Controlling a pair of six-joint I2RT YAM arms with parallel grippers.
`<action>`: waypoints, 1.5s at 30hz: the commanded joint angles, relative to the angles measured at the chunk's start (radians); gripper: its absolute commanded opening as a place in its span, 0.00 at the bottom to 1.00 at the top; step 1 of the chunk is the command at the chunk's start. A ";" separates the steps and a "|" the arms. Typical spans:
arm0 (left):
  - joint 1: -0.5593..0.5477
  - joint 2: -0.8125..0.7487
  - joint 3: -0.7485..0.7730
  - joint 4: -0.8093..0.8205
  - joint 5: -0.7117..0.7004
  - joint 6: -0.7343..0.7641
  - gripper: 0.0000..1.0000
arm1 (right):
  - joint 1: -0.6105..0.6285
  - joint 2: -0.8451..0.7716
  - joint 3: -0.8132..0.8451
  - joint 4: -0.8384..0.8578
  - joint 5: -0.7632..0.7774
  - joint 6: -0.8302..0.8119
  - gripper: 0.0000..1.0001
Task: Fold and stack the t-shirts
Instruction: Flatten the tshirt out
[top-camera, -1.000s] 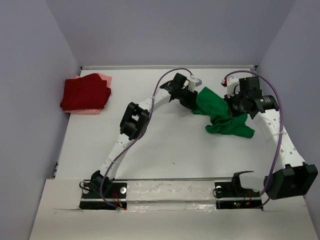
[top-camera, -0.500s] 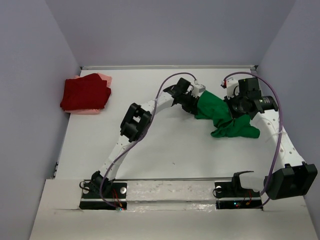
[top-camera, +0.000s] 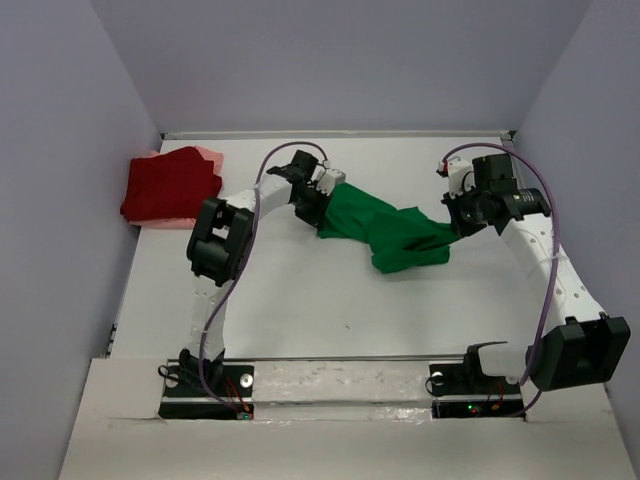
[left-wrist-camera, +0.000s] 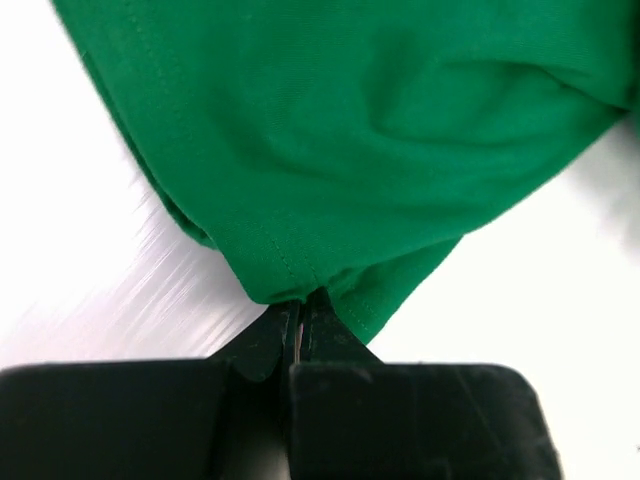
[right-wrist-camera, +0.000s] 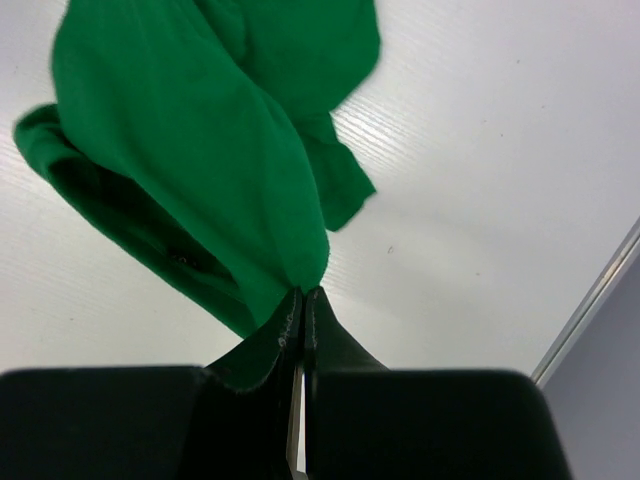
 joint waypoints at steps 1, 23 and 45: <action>0.033 -0.032 -0.084 -0.189 -0.183 0.087 0.00 | 0.004 0.006 0.035 0.027 -0.026 -0.001 0.00; 0.051 -0.238 0.040 -0.317 -0.361 0.161 0.84 | 0.004 -0.003 -0.025 0.093 -0.017 0.008 0.00; 0.166 0.160 0.536 -0.298 0.137 0.262 0.60 | 0.004 0.020 -0.048 0.110 0.023 0.016 0.00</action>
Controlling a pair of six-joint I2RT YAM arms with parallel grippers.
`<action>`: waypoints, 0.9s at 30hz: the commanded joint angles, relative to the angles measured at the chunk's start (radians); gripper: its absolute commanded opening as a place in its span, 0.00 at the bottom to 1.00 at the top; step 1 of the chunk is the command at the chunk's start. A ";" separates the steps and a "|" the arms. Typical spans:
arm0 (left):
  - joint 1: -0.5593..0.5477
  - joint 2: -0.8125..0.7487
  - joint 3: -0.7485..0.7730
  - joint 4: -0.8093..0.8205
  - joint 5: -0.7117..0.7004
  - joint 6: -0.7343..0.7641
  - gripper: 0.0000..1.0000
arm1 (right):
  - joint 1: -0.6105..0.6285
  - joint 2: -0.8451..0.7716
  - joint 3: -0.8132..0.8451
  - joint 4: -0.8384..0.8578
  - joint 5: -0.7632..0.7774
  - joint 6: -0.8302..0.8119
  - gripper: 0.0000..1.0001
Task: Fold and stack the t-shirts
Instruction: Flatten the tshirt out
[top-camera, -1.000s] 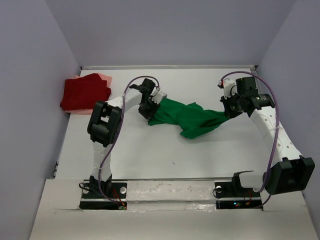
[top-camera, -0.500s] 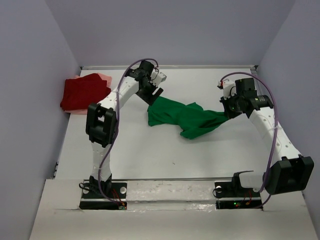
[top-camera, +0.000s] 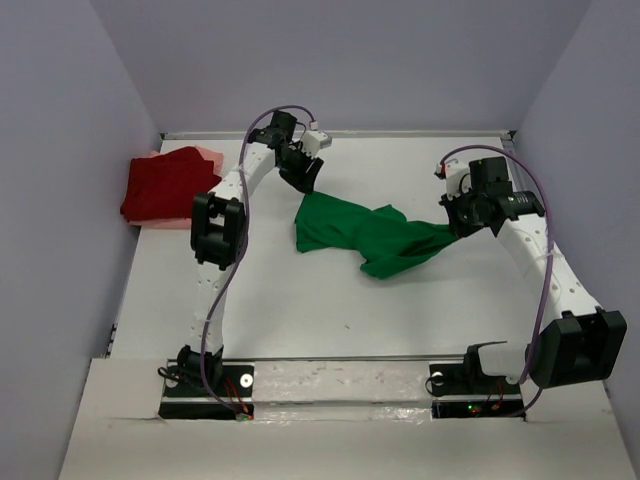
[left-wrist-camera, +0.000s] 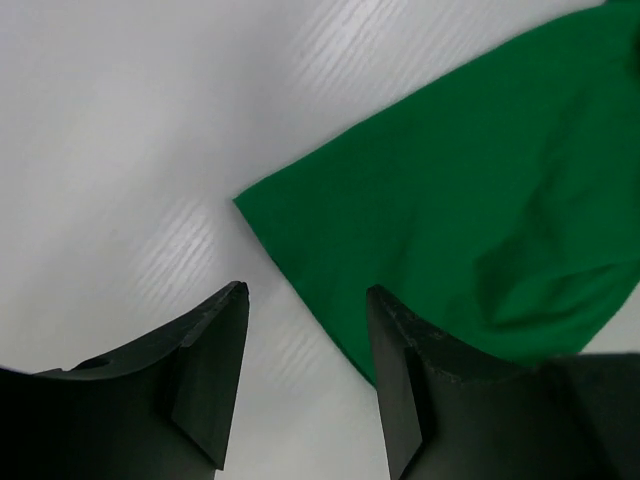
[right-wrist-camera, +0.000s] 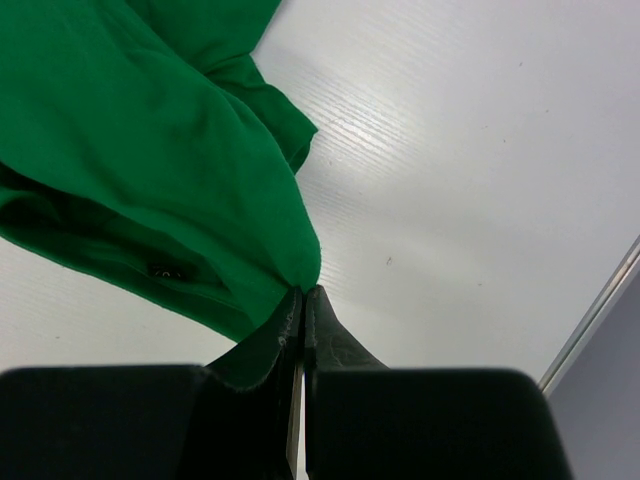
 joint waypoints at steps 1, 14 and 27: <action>0.009 0.039 0.019 0.025 0.137 0.009 0.57 | 0.004 0.007 0.003 0.040 0.016 0.012 0.00; 0.017 0.058 -0.021 0.128 0.098 -0.020 0.61 | 0.004 0.042 -0.005 0.040 -0.009 0.021 0.00; 0.008 0.089 -0.049 0.120 0.004 0.016 0.22 | 0.004 0.053 0.000 0.038 -0.009 0.015 0.00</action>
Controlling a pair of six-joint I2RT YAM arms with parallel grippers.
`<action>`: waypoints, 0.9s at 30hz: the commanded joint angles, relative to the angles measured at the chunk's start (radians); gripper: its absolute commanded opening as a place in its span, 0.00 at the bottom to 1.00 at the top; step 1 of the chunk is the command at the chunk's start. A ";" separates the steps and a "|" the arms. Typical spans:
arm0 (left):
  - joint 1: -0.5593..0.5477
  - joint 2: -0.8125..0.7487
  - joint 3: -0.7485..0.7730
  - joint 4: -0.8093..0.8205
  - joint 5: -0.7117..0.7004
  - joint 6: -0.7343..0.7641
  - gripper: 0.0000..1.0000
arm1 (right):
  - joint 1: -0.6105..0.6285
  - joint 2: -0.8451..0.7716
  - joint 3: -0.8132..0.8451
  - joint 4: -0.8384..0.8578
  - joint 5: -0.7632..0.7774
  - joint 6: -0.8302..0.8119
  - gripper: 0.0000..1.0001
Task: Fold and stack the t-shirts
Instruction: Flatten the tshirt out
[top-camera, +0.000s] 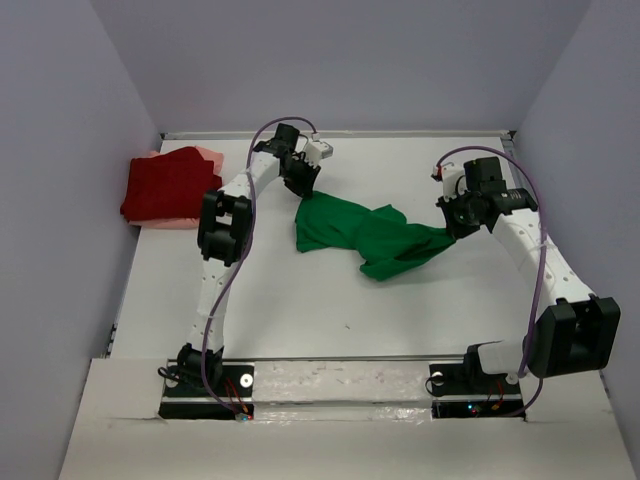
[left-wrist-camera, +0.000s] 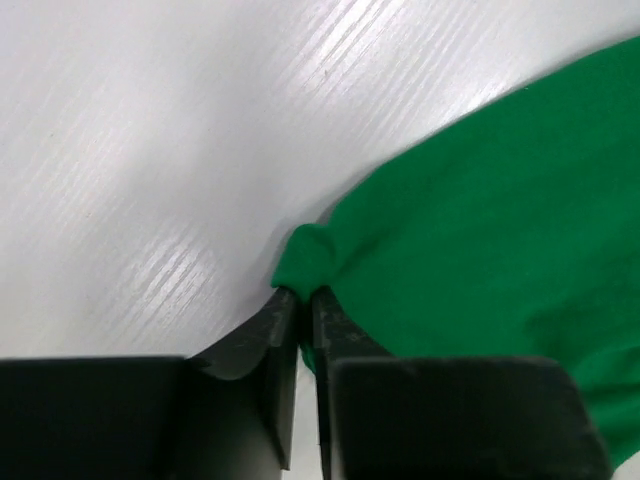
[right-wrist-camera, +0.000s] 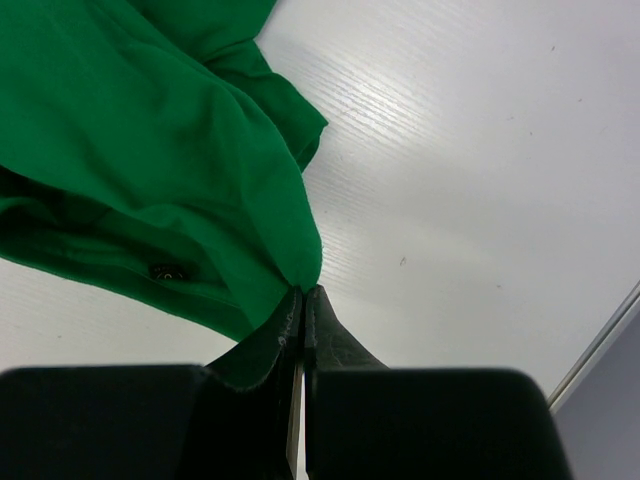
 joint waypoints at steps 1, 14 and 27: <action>-0.006 -0.037 -0.029 0.004 -0.041 0.021 0.17 | 0.004 0.002 0.009 0.032 -0.006 0.004 0.00; -0.011 -0.184 -0.138 0.126 -0.067 -0.061 0.00 | 0.004 0.022 0.017 0.097 0.065 -0.002 0.00; 0.101 -0.460 -0.029 0.190 -0.484 -0.146 0.00 | -0.030 0.414 0.392 0.322 0.180 -0.022 0.00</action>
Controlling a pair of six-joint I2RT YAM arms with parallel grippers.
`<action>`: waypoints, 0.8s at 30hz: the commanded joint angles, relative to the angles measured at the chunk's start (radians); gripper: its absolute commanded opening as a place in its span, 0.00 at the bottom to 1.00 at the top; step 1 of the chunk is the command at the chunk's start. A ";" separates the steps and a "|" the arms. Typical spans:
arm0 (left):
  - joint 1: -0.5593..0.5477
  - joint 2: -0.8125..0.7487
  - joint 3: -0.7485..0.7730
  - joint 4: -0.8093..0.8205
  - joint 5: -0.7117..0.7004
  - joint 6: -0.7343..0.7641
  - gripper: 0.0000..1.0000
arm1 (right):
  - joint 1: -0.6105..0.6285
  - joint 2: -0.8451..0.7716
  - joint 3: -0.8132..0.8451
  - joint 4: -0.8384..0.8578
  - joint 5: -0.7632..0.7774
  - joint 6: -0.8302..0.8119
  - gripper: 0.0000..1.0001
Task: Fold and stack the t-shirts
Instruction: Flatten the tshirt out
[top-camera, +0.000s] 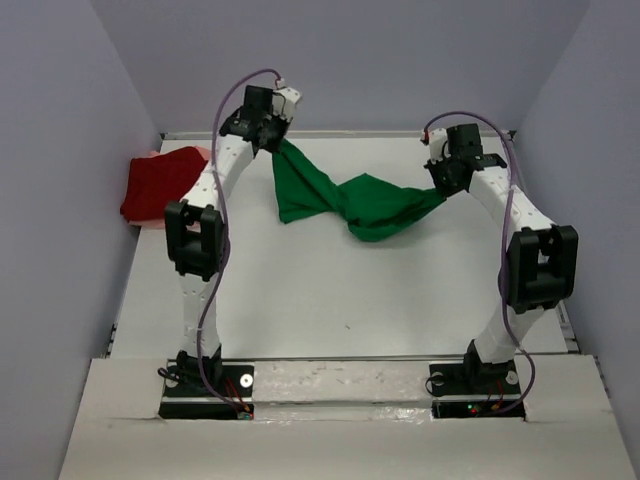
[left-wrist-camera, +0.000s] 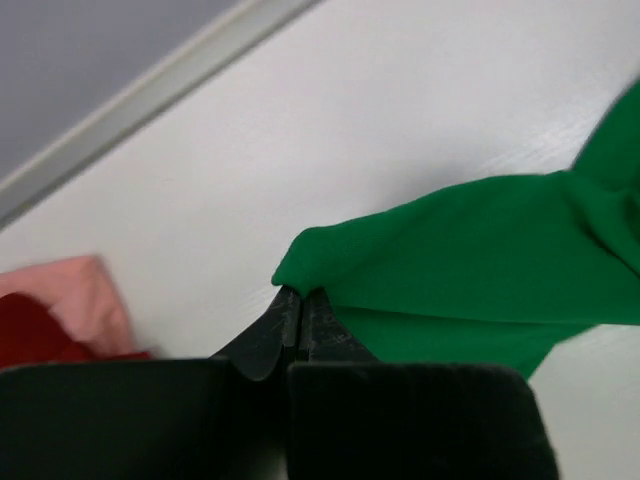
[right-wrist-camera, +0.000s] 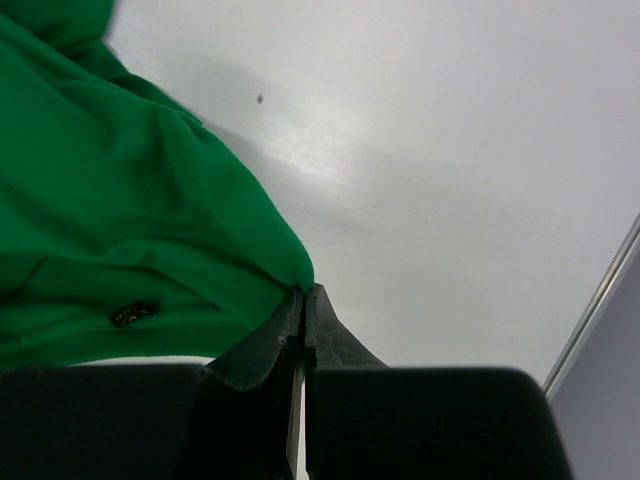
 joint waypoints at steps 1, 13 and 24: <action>0.079 -0.214 0.024 0.070 -0.120 -0.034 0.00 | -0.022 0.065 0.172 0.105 0.033 0.005 0.00; 0.148 -0.562 -0.177 0.078 -0.217 -0.026 0.00 | -0.051 0.105 0.565 -0.005 0.010 0.015 0.00; 0.153 -0.769 -0.326 0.118 -0.282 0.015 0.00 | -0.051 -0.122 0.438 -0.073 -0.028 0.024 0.00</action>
